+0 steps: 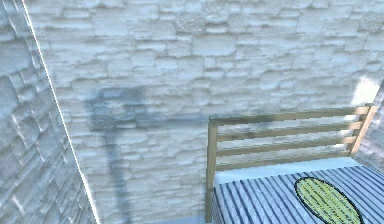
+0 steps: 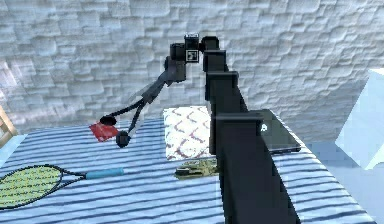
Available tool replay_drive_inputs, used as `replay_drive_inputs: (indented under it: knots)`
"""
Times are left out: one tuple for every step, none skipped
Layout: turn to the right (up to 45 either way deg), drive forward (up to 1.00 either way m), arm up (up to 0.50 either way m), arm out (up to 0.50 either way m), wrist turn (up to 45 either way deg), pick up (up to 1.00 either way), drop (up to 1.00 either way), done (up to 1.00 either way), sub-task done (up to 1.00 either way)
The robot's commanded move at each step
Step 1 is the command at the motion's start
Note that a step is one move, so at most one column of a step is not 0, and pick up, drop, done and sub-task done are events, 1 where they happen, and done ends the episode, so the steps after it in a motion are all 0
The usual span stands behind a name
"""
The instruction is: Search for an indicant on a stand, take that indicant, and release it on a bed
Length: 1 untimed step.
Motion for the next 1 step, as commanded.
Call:
replay_drive_inputs:
  knots:
    - [0.0,0.0,0.0,0.0,45.0,0.0,0.0,0.0,0.0]
